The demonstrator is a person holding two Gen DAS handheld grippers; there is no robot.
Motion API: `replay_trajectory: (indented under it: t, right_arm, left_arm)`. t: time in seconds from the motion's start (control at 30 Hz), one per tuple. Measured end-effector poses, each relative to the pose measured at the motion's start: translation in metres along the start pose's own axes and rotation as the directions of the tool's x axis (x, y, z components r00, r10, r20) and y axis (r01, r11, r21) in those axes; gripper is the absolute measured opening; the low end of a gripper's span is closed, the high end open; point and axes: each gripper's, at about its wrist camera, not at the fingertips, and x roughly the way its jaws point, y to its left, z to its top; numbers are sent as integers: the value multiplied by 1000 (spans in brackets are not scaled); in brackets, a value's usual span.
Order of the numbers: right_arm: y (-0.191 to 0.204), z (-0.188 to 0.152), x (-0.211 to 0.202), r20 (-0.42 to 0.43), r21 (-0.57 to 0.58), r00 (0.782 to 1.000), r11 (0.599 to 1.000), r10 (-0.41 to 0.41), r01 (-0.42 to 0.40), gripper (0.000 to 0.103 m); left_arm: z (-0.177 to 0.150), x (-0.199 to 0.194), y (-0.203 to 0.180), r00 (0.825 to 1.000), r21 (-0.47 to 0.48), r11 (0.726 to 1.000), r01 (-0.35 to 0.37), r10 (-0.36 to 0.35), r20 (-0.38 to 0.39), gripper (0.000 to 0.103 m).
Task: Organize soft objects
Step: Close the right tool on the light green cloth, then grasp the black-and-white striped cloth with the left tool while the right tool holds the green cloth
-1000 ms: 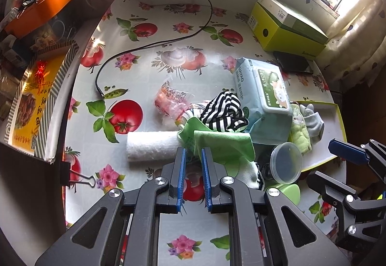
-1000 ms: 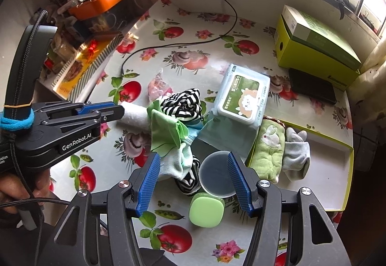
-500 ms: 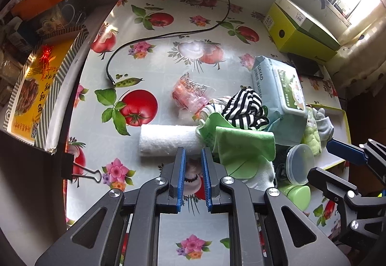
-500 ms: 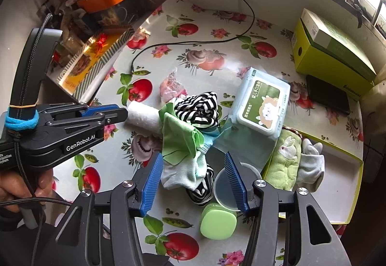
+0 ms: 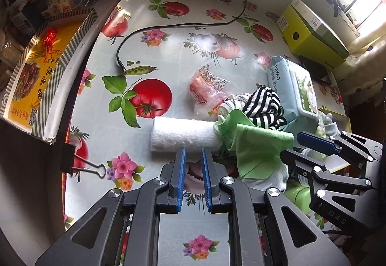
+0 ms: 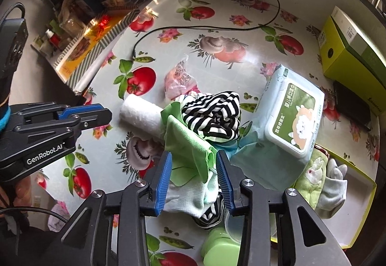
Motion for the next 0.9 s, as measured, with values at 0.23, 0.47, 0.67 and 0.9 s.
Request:
replay_trajectory:
  t: [0.23,0.47,0.67,0.9]
  right_arm:
    - [1,2,27,-56,-24,998,1000,-7,6,8]
    - [0,-2,6,-5,-6,1000,1000,27,-27,3]
    - [-10,-4,-33,77,36,997,999,32,-35,3]
    - [-33,-11,-70,150,119,989,993,-1,-17,3]
  left_arm:
    - [0,4,8,1000,-22,1000,0,0,-11,14]
    - [3,6,8,1000,-24,1000,11,-11,-9,14]
    - [11,6,-2,999,3,999,35,-35,-6,14]
    - [23,9,-26,994,53,992,114,-114,-6,14]
